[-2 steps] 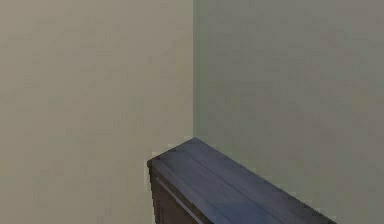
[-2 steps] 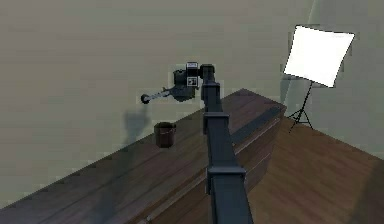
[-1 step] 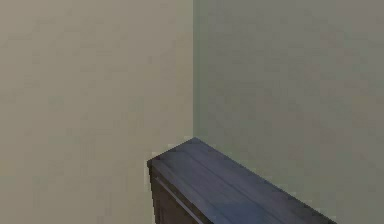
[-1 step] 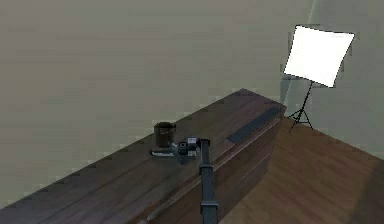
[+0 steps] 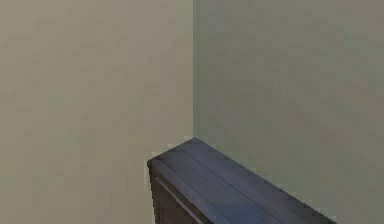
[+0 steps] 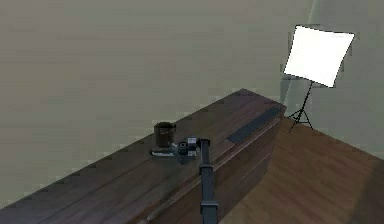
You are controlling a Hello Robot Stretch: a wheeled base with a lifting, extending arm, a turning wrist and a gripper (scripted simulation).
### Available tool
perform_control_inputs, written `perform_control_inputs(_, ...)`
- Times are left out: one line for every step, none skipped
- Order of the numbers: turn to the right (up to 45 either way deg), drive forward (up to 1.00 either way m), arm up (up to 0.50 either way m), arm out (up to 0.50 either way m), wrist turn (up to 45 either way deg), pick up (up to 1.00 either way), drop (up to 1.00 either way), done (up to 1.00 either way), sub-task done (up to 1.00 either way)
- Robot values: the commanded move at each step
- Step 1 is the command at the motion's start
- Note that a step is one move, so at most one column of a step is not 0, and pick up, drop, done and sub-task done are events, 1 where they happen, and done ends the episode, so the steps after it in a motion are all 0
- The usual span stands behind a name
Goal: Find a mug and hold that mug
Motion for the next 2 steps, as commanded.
perform_control_inputs(0.0,0.0,0.1,0.0,0.0,0.0,0.0,0.0,0.0)
perform_control_inputs(0.0,0.0,0.0,0.0,0.0,0.0,0.0,1.0,0.0)
